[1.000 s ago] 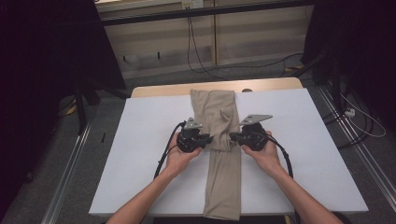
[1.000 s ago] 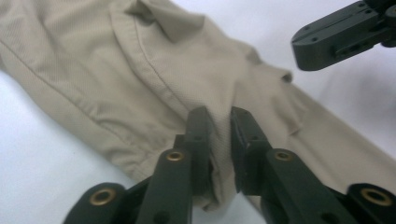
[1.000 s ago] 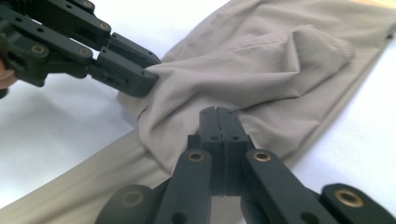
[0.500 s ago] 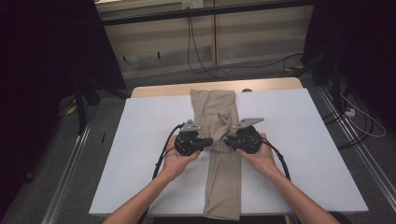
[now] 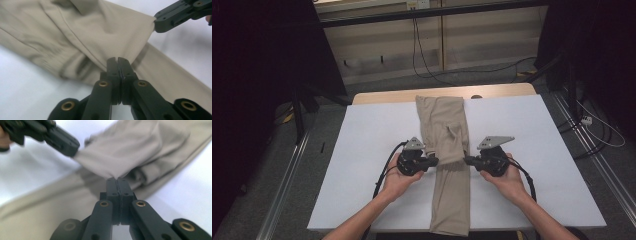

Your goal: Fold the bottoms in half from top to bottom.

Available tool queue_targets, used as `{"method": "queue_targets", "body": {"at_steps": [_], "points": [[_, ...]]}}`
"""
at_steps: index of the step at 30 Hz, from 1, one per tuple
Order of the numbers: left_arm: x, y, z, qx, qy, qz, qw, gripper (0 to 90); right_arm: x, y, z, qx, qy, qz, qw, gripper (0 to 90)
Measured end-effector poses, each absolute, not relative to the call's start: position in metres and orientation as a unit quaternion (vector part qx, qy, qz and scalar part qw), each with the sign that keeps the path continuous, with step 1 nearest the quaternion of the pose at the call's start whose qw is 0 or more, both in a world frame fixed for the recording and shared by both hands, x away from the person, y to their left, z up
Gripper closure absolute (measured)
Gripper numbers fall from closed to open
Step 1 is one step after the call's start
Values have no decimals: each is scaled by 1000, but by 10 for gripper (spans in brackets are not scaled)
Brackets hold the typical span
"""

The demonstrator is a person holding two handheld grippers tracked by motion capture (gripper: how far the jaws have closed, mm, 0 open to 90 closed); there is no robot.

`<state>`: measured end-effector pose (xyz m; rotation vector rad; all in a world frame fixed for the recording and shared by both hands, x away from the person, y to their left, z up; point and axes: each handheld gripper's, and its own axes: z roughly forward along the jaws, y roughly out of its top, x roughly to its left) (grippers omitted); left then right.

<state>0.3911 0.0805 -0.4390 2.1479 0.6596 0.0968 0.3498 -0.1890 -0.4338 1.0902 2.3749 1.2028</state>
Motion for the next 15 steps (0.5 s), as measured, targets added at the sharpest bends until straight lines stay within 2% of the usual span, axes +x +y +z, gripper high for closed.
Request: {"method": "queue_targets", "body": {"at_steps": [3, 5, 6, 8, 10, 13, 15], "points": [[388, 81, -438, 861, 259, 38, 435, 795, 341, -190, -441, 372, 830, 400, 115, 900], [392, 77, -434, 855, 264, 57, 442, 688, 340, -192, -438, 375, 825, 407, 115, 851], [398, 73, -432, 852, 267, 72, 444, 669, 342, -193, -436, 377, 822, 409, 120, 850], [412, 65, -429, 850, 271, 91, 443, 641, 353, -196, -429, 390, 808, 421, 137, 825], [426, 58, -430, 842, 292, 103, 442, 568, 370, -195, -424, 399, 798, 424, 155, 801], [448, 45, -436, 847, 294, 114, 428, 509, 401, -190, -422, 422, 785, 422, 165, 704], [457, 38, -440, 852, 295, 103, 419, 462, 417, -185, -425, 430, 783, 421, 158, 638]]}}
